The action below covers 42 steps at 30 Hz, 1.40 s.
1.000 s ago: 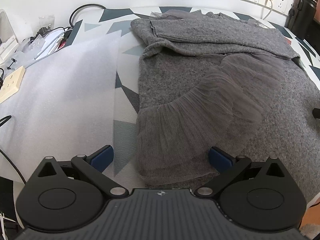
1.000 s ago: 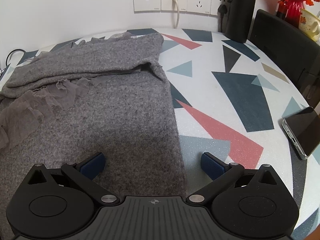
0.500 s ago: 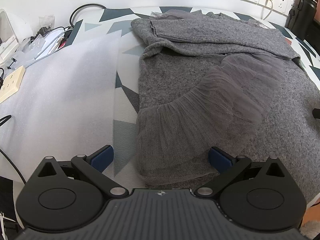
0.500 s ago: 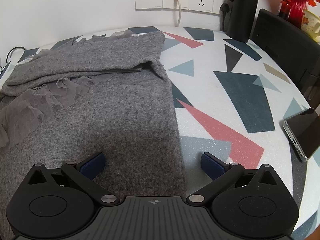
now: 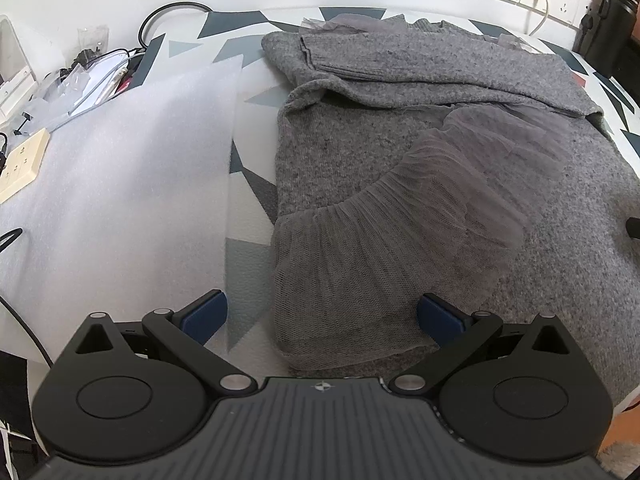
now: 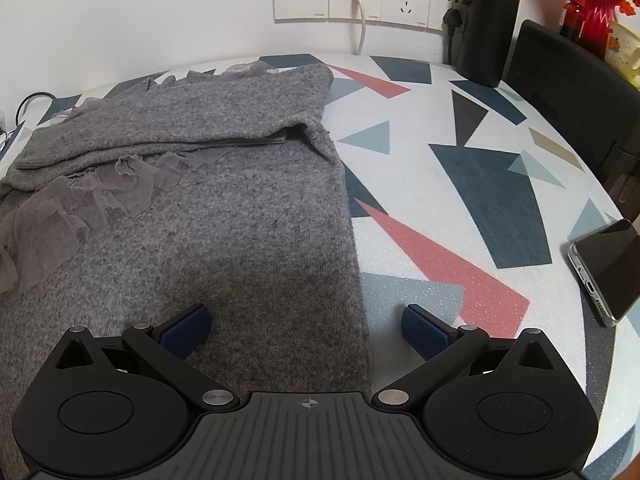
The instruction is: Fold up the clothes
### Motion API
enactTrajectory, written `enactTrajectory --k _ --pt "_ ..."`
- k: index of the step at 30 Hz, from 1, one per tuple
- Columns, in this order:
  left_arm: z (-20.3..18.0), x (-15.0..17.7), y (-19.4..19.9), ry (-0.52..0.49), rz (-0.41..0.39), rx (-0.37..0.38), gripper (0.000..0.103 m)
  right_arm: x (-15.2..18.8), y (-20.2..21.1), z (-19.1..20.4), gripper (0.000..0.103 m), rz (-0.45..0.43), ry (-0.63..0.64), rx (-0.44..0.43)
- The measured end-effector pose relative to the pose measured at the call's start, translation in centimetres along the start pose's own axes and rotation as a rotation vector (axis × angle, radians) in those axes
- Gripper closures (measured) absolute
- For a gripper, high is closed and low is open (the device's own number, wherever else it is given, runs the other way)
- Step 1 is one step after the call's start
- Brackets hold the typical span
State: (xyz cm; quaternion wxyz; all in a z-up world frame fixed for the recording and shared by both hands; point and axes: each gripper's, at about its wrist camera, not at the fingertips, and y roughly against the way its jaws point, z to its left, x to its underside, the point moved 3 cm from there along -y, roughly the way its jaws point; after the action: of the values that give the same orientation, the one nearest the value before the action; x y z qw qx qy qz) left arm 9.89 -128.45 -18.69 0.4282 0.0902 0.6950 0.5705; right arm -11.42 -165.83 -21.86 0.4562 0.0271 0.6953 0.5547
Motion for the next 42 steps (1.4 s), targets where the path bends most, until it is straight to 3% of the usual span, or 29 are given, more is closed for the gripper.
enactTrajectory --k 14,18,21,28,37,38,40,41,42 --pt "0.1 0.0 0.1 -0.012 0.0 0.022 0.0 -0.5 -0.2 0.0 0.001 0.036 0.002 -0.005" --pt "0.4 0.8 0.9 0.015 0.0 0.1 0.001 -0.7 0.3 -0.3 0.001 0.066 -0.005 -0.004" --pt "0.6 1.9 2.0 0.05 0.006 0.181 0.008 -0.2 1.5 -0.6 0.001 0.06 -0.005 0.008" --pt "1.2 3.6 3.4 0.038 -0.045 0.171 0.012 2.0 3.7 -0.8 0.008 0.064 0.058 0.012" --pt "1.4 3.6 2.7 0.01 -0.048 0.164 0.014 3.4 4.2 -1.8 0.019 0.068 -0.007 0.005" --pt "1.4 3.4 2.6 0.009 -0.052 0.164 0.017 3.5 4.2 -1.9 0.02 0.066 -0.012 0.003" --pt "1.3 3.2 2.8 0.001 -0.062 0.173 0.037 3.6 4.3 -2.0 0.021 0.064 -0.021 -0.001" --pt "1.3 3.2 2.9 0.0 -0.063 0.181 0.053 3.7 4.4 -2.0 0.021 0.063 -0.026 -0.005" --pt "1.4 3.3 2.9 0.003 -0.062 0.191 0.054 3.8 4.4 -2.1 0.022 0.062 -0.029 -0.007"
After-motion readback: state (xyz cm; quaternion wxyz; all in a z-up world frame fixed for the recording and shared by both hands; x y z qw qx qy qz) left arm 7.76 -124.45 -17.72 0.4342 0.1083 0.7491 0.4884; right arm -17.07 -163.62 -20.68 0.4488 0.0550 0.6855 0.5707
